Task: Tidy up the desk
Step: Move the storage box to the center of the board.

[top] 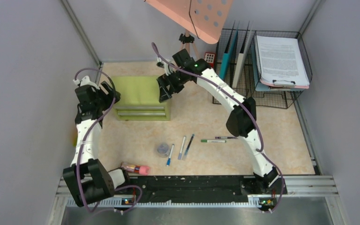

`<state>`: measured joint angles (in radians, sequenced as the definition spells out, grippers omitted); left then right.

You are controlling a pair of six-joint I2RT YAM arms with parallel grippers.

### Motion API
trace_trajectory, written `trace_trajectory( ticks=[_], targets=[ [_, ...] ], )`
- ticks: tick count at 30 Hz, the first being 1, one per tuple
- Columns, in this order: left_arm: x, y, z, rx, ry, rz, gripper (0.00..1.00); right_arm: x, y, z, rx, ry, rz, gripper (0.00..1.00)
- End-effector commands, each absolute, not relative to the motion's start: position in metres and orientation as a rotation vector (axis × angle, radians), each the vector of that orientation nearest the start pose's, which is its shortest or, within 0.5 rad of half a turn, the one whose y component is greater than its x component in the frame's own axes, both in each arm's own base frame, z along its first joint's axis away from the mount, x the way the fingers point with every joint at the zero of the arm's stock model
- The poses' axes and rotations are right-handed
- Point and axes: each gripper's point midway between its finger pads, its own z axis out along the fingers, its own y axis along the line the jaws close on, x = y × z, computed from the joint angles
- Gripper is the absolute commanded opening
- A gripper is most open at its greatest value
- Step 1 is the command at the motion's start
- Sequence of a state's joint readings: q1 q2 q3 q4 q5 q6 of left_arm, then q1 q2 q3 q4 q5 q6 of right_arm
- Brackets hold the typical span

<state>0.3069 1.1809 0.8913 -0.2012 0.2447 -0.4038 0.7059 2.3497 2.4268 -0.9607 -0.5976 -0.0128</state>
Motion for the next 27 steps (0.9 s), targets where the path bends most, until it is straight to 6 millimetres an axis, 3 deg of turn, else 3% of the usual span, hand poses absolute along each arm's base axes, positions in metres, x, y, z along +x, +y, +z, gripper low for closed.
trace_trajectory(
  ticks=[1,6,10,19,27],
  targets=[
    [0.362,0.056,0.204,-0.609,1.947,-0.313,0.79,0.372,0.479,0.214,-1.176,1.974,1.123,0.84],
    [0.368,0.057,0.207,-0.62,1.932,-0.329,0.79,0.388,0.484,0.218,-1.158,1.928,1.069,0.84],
    [0.385,0.051,0.205,-0.559,1.962,-0.391,0.79,0.405,0.483,0.22,-1.113,1.907,1.008,0.85],
    [0.428,0.051,0.197,-0.564,2.011,-0.485,0.77,0.455,0.459,0.225,-0.962,1.913,0.939,0.87],
    [0.461,0.046,0.195,-0.526,2.022,-0.517,0.77,0.462,0.451,0.22,-0.941,1.929,0.973,0.87]
  ],
)
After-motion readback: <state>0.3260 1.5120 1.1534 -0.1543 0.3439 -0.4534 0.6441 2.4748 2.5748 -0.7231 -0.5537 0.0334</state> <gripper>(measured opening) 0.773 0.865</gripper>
